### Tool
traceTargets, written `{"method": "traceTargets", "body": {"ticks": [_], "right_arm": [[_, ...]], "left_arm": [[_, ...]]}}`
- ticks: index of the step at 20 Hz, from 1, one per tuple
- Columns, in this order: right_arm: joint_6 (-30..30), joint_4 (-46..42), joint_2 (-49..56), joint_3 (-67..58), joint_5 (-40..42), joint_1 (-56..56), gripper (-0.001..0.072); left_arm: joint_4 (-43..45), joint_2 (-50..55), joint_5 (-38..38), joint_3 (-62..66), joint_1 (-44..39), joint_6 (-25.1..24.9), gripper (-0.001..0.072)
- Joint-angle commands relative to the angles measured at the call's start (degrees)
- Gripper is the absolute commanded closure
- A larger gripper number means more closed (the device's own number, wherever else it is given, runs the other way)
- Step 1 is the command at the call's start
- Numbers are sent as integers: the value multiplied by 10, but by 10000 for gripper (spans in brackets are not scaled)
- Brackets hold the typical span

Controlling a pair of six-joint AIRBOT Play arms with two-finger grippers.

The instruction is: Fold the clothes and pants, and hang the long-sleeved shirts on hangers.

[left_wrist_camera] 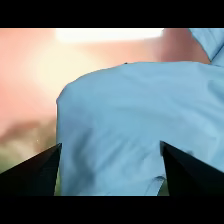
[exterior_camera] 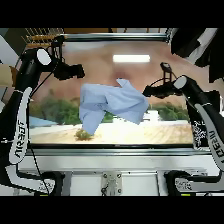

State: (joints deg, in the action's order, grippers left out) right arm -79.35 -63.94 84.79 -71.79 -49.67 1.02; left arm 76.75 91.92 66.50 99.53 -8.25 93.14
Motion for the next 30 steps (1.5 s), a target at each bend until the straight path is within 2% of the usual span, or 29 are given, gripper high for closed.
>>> {"method": "traceTargets", "body": {"ticks": [1,2,7,10,14,18,19,20,21,24,30], "right_arm": [[-10,-17,-47,-6,-46,-56,127],[-7,-20,-62,-2,-76,-70,193],[0,-24,-131,94,-134,-99,198],[0,1,-136,142,-133,-91,198],[-9,23,-127,182,-90,-54,198],[-54,23,-85,191,-71,6,198],[-70,23,-69,191,-66,24,198],[-81,23,-54,191,-58,40,197],[-93,23,-39,191,-48,58,198],[-116,49,-5,191,-14,96,197],[-115,137,23,191,61,141,199]], "left_arm": [[2,0,32,-9,21,14,98],[2,-5,45,-40,32,14,98],[-14,-67,10,-305,50,23,98],[-91,-93,-73,-440,46,22,98],[-163,-94,-162,-503,16,16,98],[-165,-94,-181,-488,-21,17,101],[-163,-94,-177,-481,-24,18,126],[-164,-94,-172,-476,-24,18,459],[-163,-94,-170,-474,-24,17,705],[-163,-94,-168,-475,-21,17,700],[-163,-94,-165,-474,-21,16,700]]}}
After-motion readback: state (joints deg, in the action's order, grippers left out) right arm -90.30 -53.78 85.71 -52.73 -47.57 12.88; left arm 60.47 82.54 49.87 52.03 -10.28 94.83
